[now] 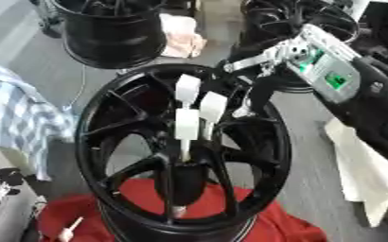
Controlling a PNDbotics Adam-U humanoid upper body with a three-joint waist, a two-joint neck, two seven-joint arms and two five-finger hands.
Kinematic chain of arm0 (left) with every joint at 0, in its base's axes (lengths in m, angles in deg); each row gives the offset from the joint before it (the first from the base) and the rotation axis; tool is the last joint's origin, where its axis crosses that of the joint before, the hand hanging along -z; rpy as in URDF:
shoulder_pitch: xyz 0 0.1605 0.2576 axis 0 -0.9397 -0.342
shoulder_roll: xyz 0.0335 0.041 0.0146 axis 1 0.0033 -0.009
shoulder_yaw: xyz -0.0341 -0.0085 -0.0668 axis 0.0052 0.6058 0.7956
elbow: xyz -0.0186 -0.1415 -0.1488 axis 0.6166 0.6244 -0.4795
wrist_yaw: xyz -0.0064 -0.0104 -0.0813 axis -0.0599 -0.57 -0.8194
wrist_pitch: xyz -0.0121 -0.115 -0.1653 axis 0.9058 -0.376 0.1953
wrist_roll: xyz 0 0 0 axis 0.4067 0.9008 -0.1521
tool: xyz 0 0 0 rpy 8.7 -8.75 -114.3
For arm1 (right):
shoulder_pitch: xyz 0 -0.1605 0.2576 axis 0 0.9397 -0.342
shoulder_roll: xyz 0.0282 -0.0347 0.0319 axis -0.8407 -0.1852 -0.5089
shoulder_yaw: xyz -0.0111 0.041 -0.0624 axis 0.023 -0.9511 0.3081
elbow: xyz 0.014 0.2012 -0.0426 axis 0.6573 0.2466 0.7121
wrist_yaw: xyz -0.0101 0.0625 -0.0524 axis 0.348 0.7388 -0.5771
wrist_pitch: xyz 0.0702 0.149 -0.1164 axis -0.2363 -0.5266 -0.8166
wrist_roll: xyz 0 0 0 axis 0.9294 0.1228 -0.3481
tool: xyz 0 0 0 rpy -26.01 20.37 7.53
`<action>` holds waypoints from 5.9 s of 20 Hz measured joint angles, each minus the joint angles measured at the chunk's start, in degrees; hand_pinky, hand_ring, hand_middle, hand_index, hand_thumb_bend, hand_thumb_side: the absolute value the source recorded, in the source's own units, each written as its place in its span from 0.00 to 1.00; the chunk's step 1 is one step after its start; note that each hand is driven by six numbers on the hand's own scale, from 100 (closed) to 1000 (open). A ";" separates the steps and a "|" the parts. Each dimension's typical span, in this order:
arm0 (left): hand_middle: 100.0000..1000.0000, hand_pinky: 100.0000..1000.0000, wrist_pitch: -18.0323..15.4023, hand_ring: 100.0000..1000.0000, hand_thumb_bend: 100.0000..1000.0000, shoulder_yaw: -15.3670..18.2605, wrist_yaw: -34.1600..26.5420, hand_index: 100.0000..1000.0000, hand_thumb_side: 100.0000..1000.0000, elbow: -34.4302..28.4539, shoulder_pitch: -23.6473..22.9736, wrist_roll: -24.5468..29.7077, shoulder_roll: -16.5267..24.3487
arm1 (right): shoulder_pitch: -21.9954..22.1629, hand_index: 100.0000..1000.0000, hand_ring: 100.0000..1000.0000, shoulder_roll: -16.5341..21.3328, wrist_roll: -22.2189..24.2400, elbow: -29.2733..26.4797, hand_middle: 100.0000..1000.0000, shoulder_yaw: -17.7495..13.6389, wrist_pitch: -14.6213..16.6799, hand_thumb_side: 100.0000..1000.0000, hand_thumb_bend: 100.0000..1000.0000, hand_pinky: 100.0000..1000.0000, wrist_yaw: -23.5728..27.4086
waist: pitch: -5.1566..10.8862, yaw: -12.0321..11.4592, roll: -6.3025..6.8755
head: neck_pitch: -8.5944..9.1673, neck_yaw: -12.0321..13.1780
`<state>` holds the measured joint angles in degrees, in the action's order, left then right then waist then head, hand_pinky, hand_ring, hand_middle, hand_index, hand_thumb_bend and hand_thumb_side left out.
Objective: Pull the pin out of the wheel hub.
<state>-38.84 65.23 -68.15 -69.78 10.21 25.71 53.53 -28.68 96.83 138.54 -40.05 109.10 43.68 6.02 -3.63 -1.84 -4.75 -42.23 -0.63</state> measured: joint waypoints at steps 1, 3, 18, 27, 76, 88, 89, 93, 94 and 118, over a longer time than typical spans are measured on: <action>0.62 0.68 0.00 0.71 0.41 0.00 0.00 0.73 0.54 -0.01 0.02 0.00 0.00 | 0.01 0.91 0.92 -0.06 0.01 0.17 0.84 0.06 0.08 0.25 0.23 0.90 -0.07 | -0.02 -0.02 0.00 | 0.00 -0.03; 0.62 0.68 0.00 0.71 0.41 0.00 0.00 0.73 0.54 -0.05 0.06 0.01 0.00 | 0.02 0.90 0.91 -0.39 0.03 0.46 0.84 0.07 0.24 0.25 0.22 0.90 -0.14 | -0.12 -0.07 0.00 | -0.01 -0.06; 0.62 0.68 0.05 0.71 0.41 -0.01 0.00 0.73 0.54 -0.34 0.55 0.06 -0.01 | 0.28 0.89 0.90 -1.55 0.13 3.46 0.81 -0.48 1.02 0.22 0.22 0.89 -1.91 | -0.62 -0.58 0.00 | -0.02 -0.53; 0.62 0.68 0.06 0.71 0.41 -0.02 0.00 0.73 0.54 -0.36 0.83 0.08 -0.01 | 1.58 0.85 0.87 -0.62 0.13 2.74 0.77 -0.82 1.05 0.20 0.19 0.86 -2.07 | -0.65 -0.62 -0.03 | -0.02 -0.57; 0.62 0.68 0.65 0.71 0.41 0.76 -0.36 0.73 0.55 -1.22 -0.14 -0.29 0.28 | 36.08 0.61 0.62 20.87 -45.37 -18.49 0.46 -31.54 -9.87 0.31 0.18 0.71 18.52 | -0.87 1.44 -0.91 | 0.14 -0.59; 0.62 0.68 0.35 0.71 0.41 1.07 -1.08 0.73 0.54 -1.31 0.09 -0.78 0.29 | 52.26 0.89 0.73 3.04 -74.74 -3.06 0.75 -42.59 -10.53 0.49 0.23 0.76 12.07 | -1.64 1.67 0.16 | 0.64 -0.39; 0.62 0.68 0.35 0.71 0.41 1.07 -1.11 0.73 0.54 -1.30 0.21 -0.78 0.29 | 51.70 0.89 0.73 1.86 -76.40 -2.86 0.75 -42.09 -9.72 0.49 0.23 0.76 12.13 | -1.67 1.53 0.22 | 0.64 -0.52; 0.62 0.68 0.35 0.71 0.41 1.06 -1.18 0.73 0.55 -1.27 0.56 -0.75 0.15 | 49.11 0.86 0.69 -3.13 -79.69 -2.78 0.70 -39.33 -6.78 0.48 0.18 0.73 11.74 | -1.73 1.23 0.66 | 0.64 -0.85; 0.62 0.68 0.35 0.71 0.41 1.06 -1.19 0.73 0.55 -1.23 0.61 -0.74 0.10 | 48.77 0.85 0.68 -4.58 -80.19 -2.71 0.68 -38.69 -6.16 0.48 0.16 0.72 11.61 | -1.75 1.24 0.73 | 0.64 -0.95; 0.62 0.68 -0.63 0.71 0.42 0.70 -2.40 0.73 0.55 0.48 0.94 -0.35 -0.14 | 47.86 0.81 0.61 -14.99 -82.94 4.16 0.60 -31.54 3.10 0.45 0.08 0.68 14.82 | -2.41 2.17 2.18 | 1.65 -0.98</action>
